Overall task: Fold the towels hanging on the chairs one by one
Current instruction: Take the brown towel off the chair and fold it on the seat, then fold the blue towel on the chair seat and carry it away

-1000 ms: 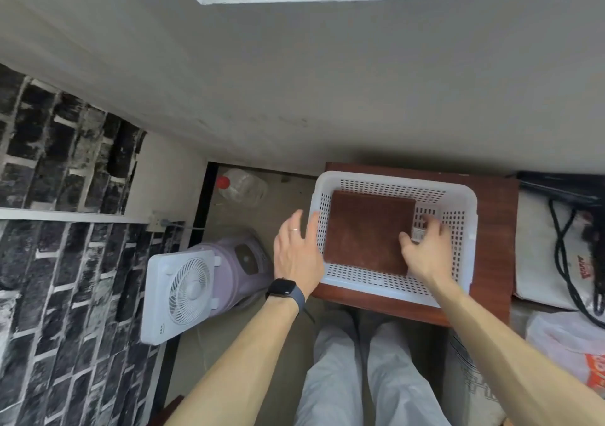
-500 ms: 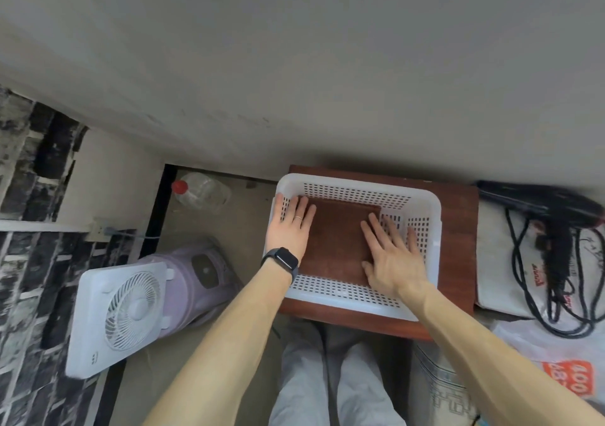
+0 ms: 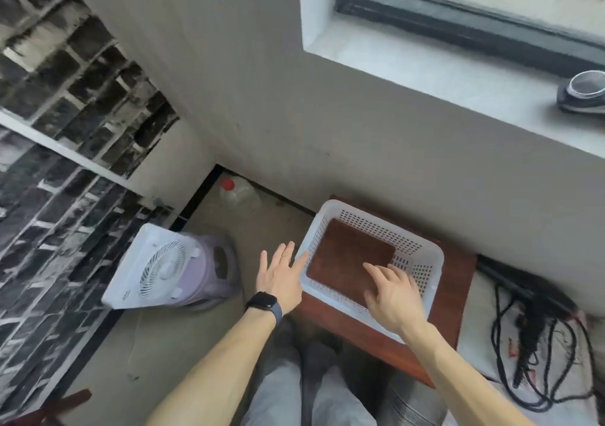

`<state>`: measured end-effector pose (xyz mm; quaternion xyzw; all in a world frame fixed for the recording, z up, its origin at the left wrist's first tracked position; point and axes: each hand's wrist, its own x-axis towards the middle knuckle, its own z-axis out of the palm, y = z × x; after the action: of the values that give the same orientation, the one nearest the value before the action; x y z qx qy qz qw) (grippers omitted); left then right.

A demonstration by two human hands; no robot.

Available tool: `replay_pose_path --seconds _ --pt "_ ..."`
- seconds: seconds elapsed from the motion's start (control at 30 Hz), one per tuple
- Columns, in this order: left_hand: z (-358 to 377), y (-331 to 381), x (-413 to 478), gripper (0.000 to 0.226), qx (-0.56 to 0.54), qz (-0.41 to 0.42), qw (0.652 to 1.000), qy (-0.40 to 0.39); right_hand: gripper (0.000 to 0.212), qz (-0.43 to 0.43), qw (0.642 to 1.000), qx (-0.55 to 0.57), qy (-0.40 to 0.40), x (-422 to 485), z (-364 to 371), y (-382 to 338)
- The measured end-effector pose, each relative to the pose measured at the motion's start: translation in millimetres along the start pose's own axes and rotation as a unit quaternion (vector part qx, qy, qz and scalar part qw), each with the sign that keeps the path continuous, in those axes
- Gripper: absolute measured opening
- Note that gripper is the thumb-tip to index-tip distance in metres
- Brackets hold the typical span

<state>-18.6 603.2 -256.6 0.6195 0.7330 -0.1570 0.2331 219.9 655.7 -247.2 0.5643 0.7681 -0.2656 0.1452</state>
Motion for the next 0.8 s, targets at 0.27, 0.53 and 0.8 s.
replay_pose_path --seconds 0.27,0.53,0.8 --pt "16 -78 -125 0.051 -0.410 -0.216 0.884 0.060 0.038 -0.218 0.976 0.012 0.006 -48 -17 -123" --pt "91 -151 -321 0.048 -0.497 -0.429 0.730 0.191 0.046 -0.454 0.880 -0.129 -0.049 -132 29 -287" --pt "177 -173 -532 0.047 -0.505 -0.546 0.604 0.285 0.035 -0.596 0.783 -0.121 -0.129 -289 113 -404"
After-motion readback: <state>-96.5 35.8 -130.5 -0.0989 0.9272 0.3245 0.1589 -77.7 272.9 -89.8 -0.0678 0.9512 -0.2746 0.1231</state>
